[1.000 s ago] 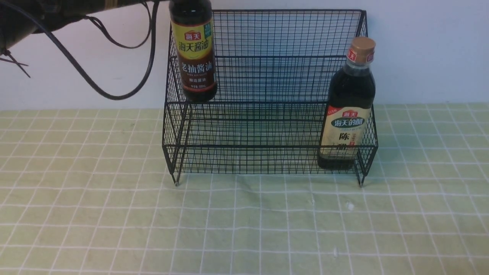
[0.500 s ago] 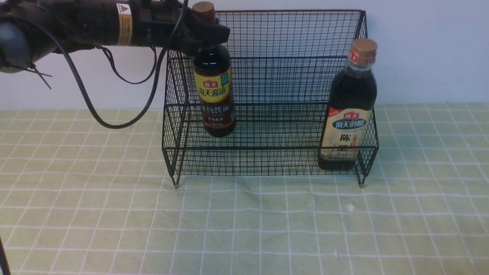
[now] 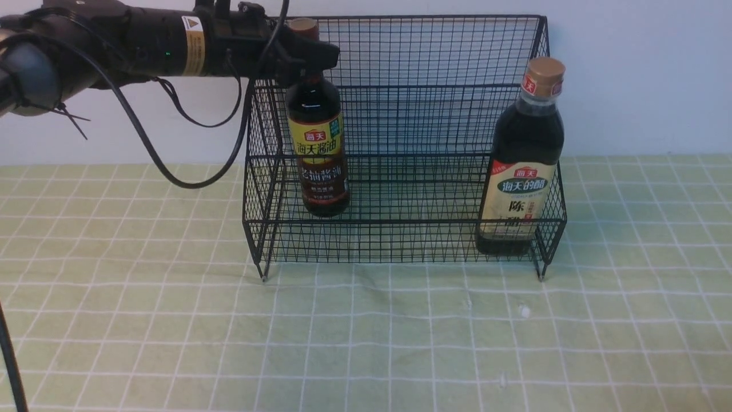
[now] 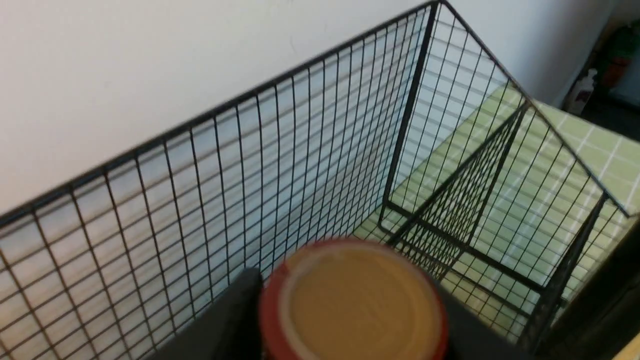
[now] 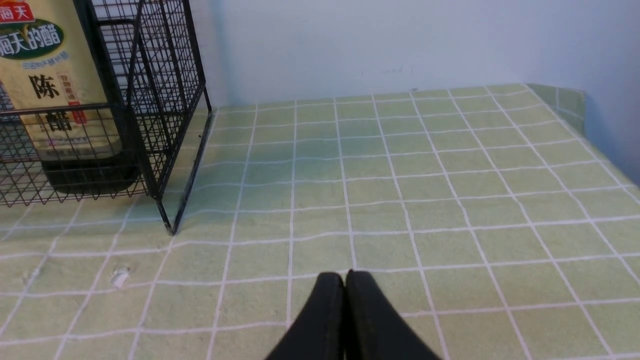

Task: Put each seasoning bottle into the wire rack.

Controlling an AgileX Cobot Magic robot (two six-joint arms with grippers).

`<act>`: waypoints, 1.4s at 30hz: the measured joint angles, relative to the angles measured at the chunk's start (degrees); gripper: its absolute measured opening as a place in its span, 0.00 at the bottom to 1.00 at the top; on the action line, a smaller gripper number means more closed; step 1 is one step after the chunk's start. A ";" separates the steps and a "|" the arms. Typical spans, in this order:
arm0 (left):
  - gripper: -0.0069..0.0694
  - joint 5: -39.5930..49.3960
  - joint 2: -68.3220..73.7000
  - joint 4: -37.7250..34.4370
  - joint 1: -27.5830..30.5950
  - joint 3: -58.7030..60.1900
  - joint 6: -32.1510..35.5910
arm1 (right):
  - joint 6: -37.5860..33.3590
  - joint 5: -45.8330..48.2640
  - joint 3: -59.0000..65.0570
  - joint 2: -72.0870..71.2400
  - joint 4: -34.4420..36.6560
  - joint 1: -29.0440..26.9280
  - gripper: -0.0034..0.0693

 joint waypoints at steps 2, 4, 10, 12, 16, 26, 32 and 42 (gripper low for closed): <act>0.64 0.00 -0.14 0.00 0.00 -0.06 -0.45 | 0.05 0.00 0.00 0.00 0.00 0.00 0.03; 0.71 -0.13 -0.14 0.00 0.00 -0.11 -0.58 | 0.05 0.00 0.00 0.00 0.00 0.00 0.03; 0.71 -0.25 -2.16 0.00 0.49 -0.11 1.16 | 0.05 0.00 0.00 0.00 0.00 0.00 0.03; 0.70 0.09 -3.07 0.00 0.71 -0.11 1.33 | 0.05 0.00 0.00 0.00 0.00 0.00 0.03; 0.61 4.95 -7.66 0.00 1.61 -0.17 1.50 | 0.05 0.00 0.00 0.00 0.00 0.00 0.03; 0.17 12.71 -19.66 0.00 3.24 -0.17 6.46 | 0.05 0.00 0.00 0.00 0.00 0.00 0.03; 0.08 18.31 -27.48 0.00 3.35 -0.17 17.12 | 0.05 0.00 0.00 0.00 0.00 0.00 0.03; 0.08 38.91 -40.11 -1.16 3.35 -0.33 42.59 | 0.14 0.00 0.00 0.00 0.00 0.00 0.03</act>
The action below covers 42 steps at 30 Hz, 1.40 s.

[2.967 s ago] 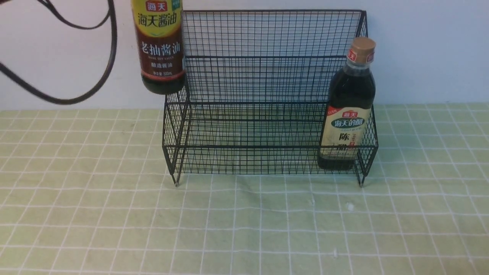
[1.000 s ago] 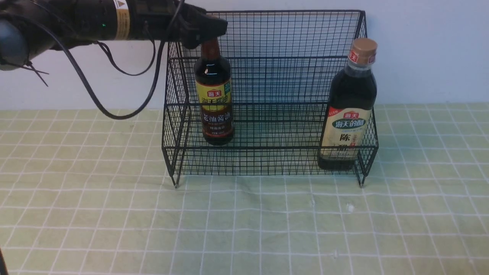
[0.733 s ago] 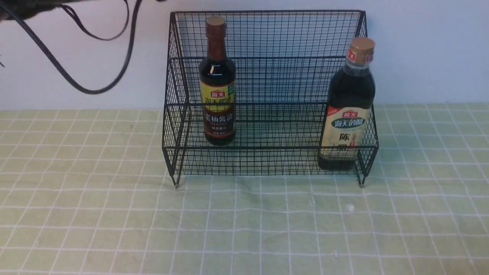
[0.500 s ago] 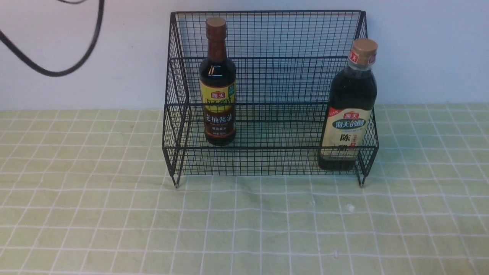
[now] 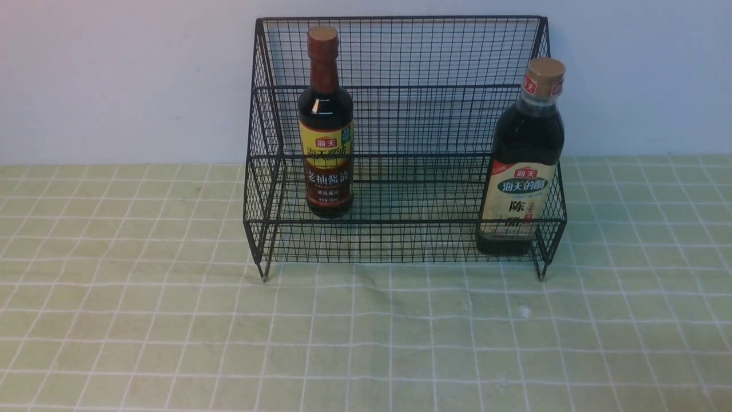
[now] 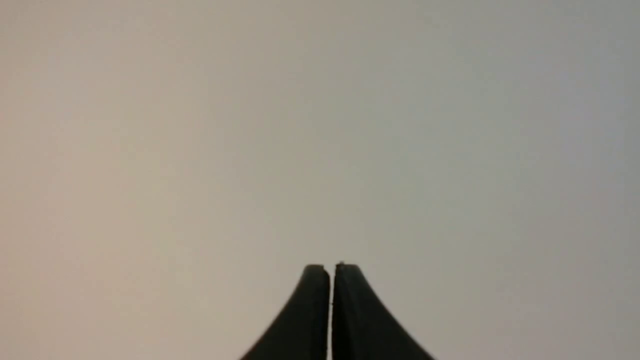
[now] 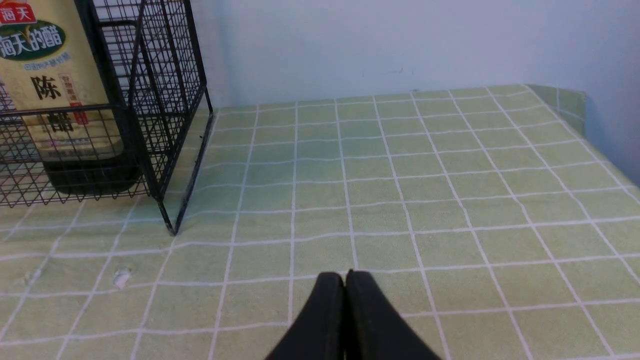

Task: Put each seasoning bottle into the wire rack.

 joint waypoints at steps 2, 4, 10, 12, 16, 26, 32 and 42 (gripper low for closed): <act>0.08 4.35 -1.68 -0.28 0.00 0.00 -1.63 | 0.73 0.00 0.00 0.00 0.00 0.00 0.03; 0.08 8.17 -2.81 -0.55 0.00 0.45 -4.81 | 1.43 0.00 0.00 0.00 0.00 0.00 0.03; 0.08 26.01 -6.15 -1.92 0.00 8.20 -6.88 | 1.69 0.00 0.00 0.00 0.00 0.00 0.03; 0.08 28.97 -6.46 -3.33 0.00 10.15 -4.24 | 1.69 0.00 0.00 0.00 0.00 0.00 0.03; 0.08 40.51 -7.97 -19.04 0.00 18.38 12.05 | 1.69 0.00 0.00 0.00 0.00 0.00 0.03; 0.08 62.22 -10.79 -82.48 0.00 25.86 47.46 | 1.69 0.00 0.00 0.00 0.00 0.00 0.03; 0.08 58.03 -20.39 -107.59 0.00 35.44 61.29 | 1.69 0.00 0.00 0.00 0.00 0.00 0.03; 0.08 58.43 -42.10 -120.83 0.00 46.85 67.29 | 1.69 0.00 0.00 0.00 0.00 0.00 0.03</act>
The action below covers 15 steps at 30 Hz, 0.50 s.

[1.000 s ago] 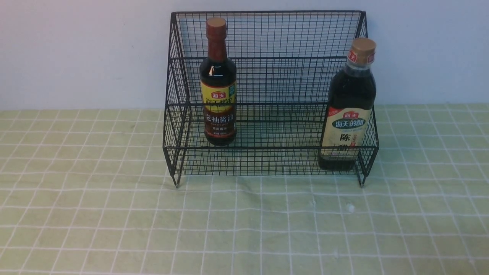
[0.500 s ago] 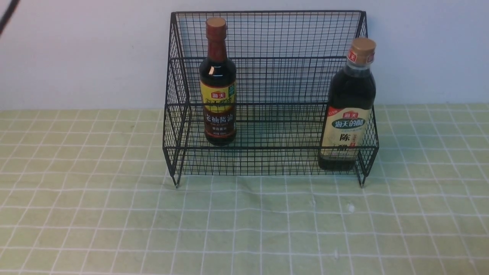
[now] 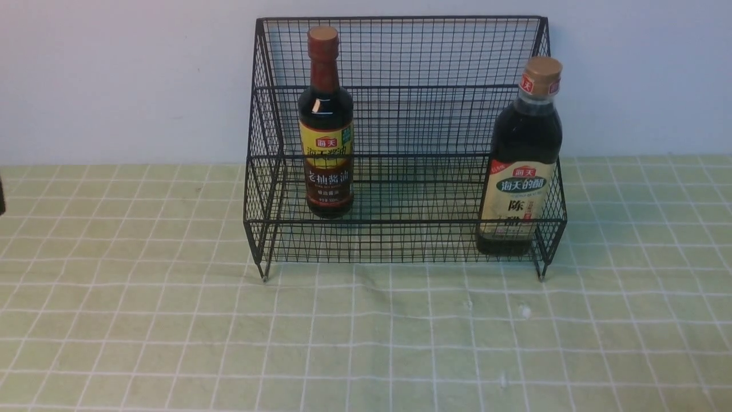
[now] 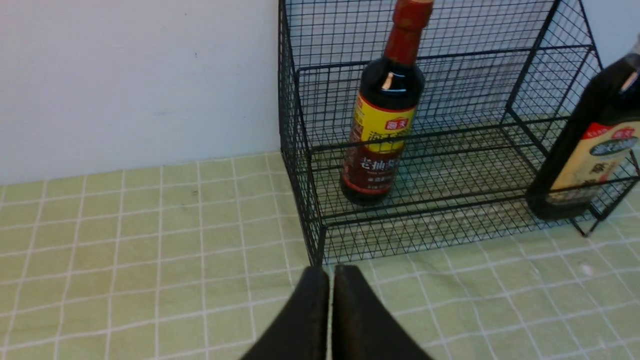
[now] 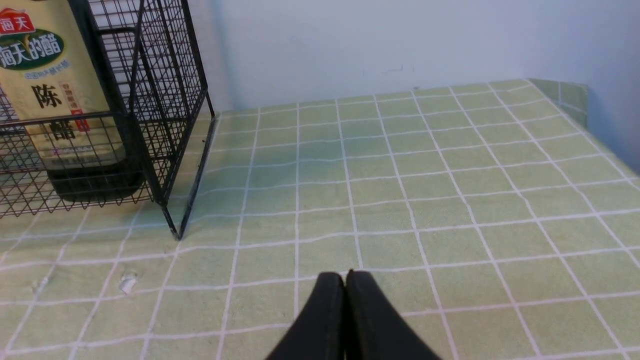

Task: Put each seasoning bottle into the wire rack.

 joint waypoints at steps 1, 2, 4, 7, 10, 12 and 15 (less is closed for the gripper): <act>0.08 1.15 -1.35 -0.15 0.00 0.04 0.00 | 0.00 0.00 0.00 0.00 0.00 0.00 0.03; 0.08 2.38 -2.36 -0.16 0.00 0.04 0.00 | 0.00 0.00 0.00 0.00 0.00 0.00 0.03; 0.08 4.80 -4.82 -0.16 0.00 0.04 0.06 | 0.00 0.00 0.00 0.00 0.00 0.00 0.03; 0.08 5.97 -6.78 0.09 0.00 0.04 0.63 | 0.00 0.00 0.00 0.00 0.00 0.00 0.03; 0.08 6.19 -9.09 0.57 0.00 0.04 2.97 | 0.00 0.00 0.00 0.00 0.00 0.00 0.03; 0.08 5.97 -9.52 0.87 -0.40 0.04 3.98 | 0.00 0.00 0.00 0.00 0.00 0.00 0.03; 0.08 2.45 -10.26 1.14 -2.84 1.39 6.21 | 0.00 0.00 0.00 0.00 0.00 0.00 0.03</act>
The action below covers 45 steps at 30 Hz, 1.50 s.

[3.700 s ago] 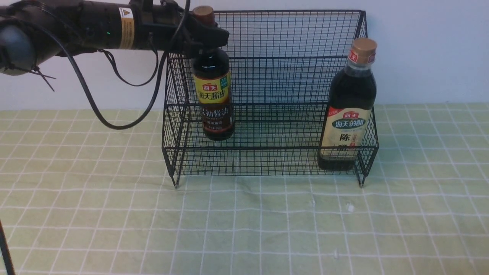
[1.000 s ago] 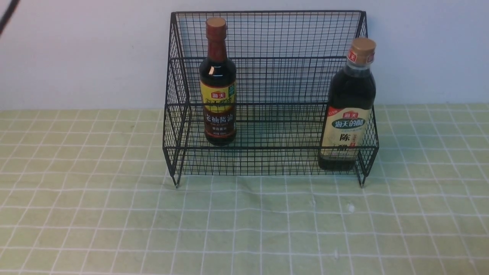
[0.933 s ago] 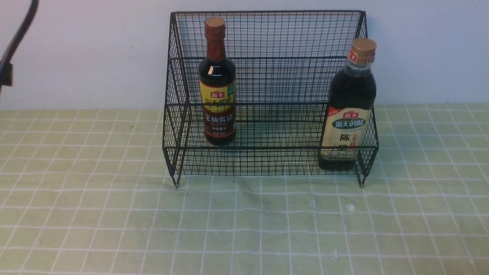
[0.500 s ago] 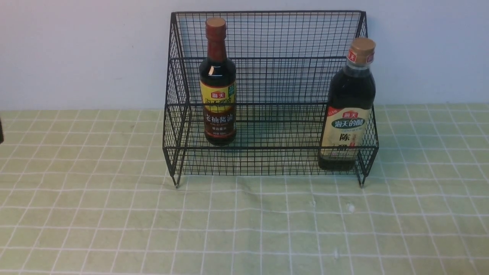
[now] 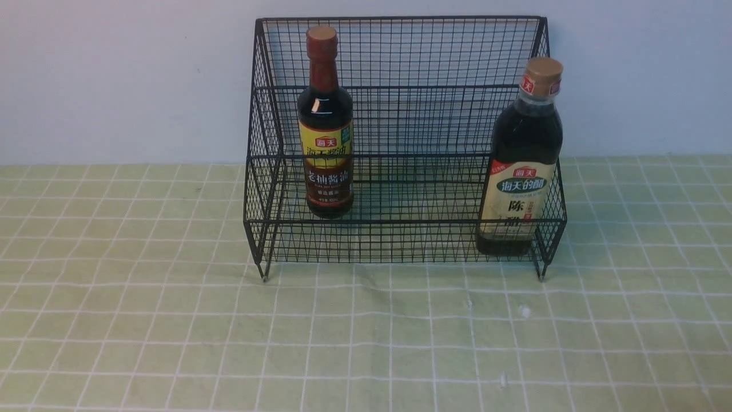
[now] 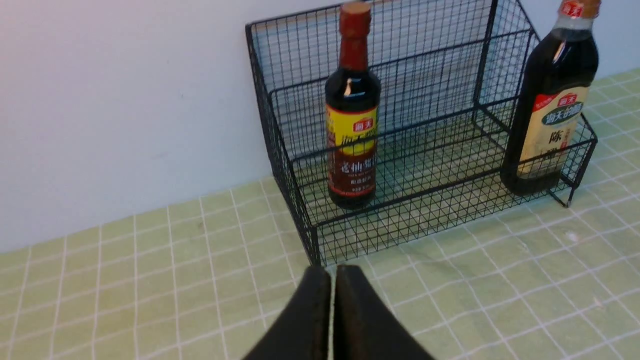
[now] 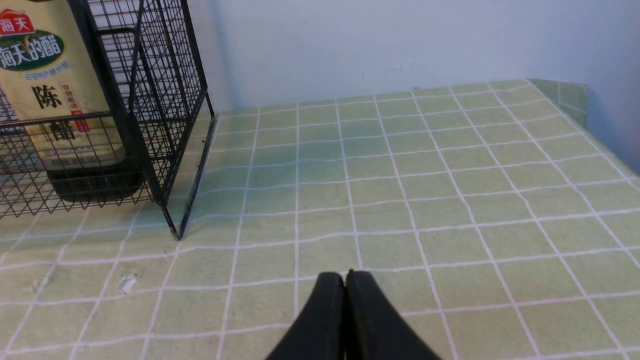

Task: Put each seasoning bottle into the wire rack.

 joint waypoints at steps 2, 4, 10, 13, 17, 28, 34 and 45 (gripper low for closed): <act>0.08 -3.43 -0.65 0.57 -0.63 2.16 0.71 | 0.00 0.00 0.00 0.00 0.00 0.00 0.03; 0.08 -7.61 -2.06 1.47 -0.79 6.03 0.88 | 0.00 0.00 0.00 0.00 0.00 0.00 0.03; 0.08 -21.34 -10.25 7.69 -0.79 24.41 -3.92 | 0.00 0.00 0.00 0.00 0.00 0.00 0.03; 0.08 -26.25 -15.78 12.32 -0.79 34.33 -8.47 | 0.00 0.00 0.00 0.00 0.00 0.00 0.03; 0.08 -29.23 -21.86 18.00 -0.79 45.15 -15.02 | 0.00 0.00 0.00 0.00 0.00 0.00 0.03; 0.08 -27.89 -23.10 20.03 -0.79 51.45 -18.89 | 0.00 0.00 0.00 0.00 0.00 0.00 0.03; 0.08 -27.89 -23.10 19.98 -0.79 51.45 -18.89 | 0.00 0.00 0.00 0.00 0.00 0.00 0.03; 0.08 -27.89 -23.10 19.87 -0.79 51.45 -18.93 | 0.00 0.00 0.00 0.00 0.00 0.00 0.03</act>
